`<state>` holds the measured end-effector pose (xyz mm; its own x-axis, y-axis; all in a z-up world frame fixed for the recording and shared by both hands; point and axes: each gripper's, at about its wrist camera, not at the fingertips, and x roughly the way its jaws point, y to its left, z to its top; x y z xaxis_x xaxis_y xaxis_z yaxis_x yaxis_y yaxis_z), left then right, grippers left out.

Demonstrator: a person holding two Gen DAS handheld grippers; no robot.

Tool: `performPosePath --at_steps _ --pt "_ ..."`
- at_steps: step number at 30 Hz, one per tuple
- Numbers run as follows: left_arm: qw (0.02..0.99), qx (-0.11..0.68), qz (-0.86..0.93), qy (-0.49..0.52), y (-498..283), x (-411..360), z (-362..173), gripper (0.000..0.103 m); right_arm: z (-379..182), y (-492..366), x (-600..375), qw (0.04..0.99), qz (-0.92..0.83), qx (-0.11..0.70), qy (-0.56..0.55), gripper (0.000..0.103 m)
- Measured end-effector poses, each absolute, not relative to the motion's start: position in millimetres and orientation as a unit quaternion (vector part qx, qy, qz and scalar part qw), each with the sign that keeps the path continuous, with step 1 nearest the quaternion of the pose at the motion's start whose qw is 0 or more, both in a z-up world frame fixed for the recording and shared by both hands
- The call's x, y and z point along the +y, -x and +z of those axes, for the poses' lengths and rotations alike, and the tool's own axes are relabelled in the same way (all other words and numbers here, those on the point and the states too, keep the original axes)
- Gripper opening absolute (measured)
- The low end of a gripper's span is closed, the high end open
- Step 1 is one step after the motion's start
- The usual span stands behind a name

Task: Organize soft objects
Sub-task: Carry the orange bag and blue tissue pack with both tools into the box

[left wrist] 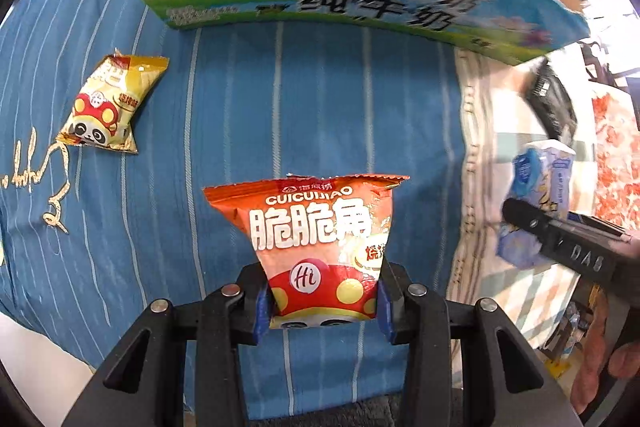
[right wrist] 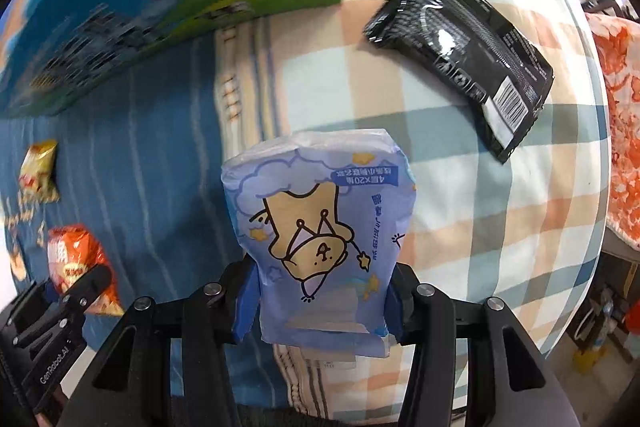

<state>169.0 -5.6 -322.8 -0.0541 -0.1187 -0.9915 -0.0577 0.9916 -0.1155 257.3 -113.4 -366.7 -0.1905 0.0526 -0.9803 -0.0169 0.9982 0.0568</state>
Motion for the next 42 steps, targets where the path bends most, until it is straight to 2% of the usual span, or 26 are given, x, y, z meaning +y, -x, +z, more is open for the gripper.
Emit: performPosePath --at_steps 10,20,34,42 --pt "0.728 0.680 -0.061 0.053 -162 -21 -243 0.038 -285 -218 -95 0.662 0.097 0.743 -0.005 0.053" --pt "0.774 0.625 -0.079 0.069 -176 -6 -180 0.038 -198 -224 -93 0.697 0.146 0.702 -0.004 0.053" --pt "0.799 0.593 -0.081 0.051 -250 16 -137 0.038 -172 -309 -66 0.731 0.172 0.660 -0.032 0.053" --pt "0.775 0.623 -0.081 0.063 -316 37 -162 0.038 -189 -367 -65 0.726 0.152 0.670 -0.035 0.053"
